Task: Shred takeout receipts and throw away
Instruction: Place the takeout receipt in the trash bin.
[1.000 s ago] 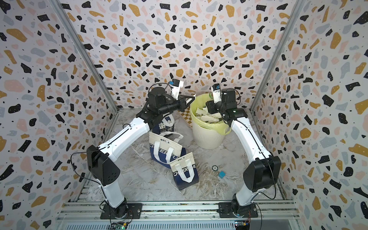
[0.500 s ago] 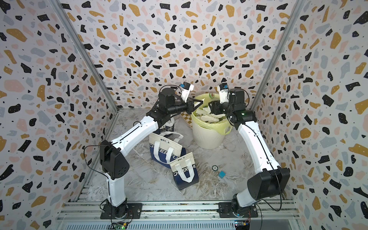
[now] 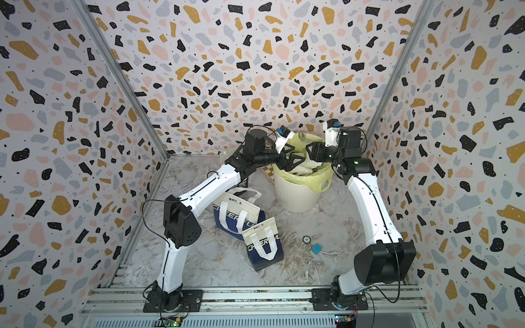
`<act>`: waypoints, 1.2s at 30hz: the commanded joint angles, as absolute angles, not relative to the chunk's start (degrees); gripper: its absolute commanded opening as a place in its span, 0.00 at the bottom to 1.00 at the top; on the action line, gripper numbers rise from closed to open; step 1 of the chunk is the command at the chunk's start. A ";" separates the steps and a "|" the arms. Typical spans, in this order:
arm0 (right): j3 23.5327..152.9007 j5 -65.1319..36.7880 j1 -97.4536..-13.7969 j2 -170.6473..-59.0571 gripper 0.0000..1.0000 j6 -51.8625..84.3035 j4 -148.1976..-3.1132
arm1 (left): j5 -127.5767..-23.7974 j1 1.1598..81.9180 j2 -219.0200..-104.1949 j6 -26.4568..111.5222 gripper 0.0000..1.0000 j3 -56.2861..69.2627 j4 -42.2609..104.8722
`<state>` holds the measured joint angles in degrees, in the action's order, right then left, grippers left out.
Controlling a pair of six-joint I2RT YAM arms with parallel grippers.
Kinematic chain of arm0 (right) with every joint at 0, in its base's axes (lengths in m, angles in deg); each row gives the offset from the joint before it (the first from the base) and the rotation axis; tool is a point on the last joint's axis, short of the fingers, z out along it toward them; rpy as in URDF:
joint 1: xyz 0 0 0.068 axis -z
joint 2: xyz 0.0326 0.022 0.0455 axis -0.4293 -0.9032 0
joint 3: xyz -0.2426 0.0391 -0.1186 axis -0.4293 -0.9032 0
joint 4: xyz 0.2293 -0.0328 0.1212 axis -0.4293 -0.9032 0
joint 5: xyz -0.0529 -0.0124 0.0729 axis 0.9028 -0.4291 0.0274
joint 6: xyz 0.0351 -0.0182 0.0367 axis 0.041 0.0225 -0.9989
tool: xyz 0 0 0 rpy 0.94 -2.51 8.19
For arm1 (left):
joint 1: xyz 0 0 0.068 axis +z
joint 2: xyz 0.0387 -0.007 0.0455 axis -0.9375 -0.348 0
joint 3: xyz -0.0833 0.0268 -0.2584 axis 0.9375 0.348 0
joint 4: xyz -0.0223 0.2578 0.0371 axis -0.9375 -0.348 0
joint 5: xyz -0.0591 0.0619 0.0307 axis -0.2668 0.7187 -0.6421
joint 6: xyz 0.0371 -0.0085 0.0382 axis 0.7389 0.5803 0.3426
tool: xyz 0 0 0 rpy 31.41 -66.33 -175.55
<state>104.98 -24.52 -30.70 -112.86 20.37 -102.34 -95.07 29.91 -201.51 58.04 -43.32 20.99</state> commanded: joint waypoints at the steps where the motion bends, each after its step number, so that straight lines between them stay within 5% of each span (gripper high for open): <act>1: 106.95 -26.94 -29.34 -110.70 0.64 18.19 -101.37 | -94.76 29.60 -198.45 63.62 0.88 -42.67 23.77; 16: 109.46 -29.96 -30.18 -115.71 0.57 2.91 -100.37 | -90.29 26.89 -200.06 73.84 0.82 -44.37 23.34; 25: 109.55 -28.93 -32.01 -116.03 0.52 -3.83 -101.00 | -81.04 25.91 -202.79 72.89 0.52 -46.24 26.69; 31: 109.15 -27.01 -31.66 -114.48 0.51 -4.98 -101.21 | -77.30 25.88 -202.50 73.11 0.05 -45.09 28.44; 34: 108.97 -24.05 -30.07 -112.46 0.51 -4.19 -101.04 | -76.92 25.91 -202.76 74.28 0.01 -45.80 26.59; 36: 109.41 -21.99 -29.17 -111.35 0.51 -2.74 -101.19 | -77.04 25.90 -202.68 74.42 0.11 -45.62 25.94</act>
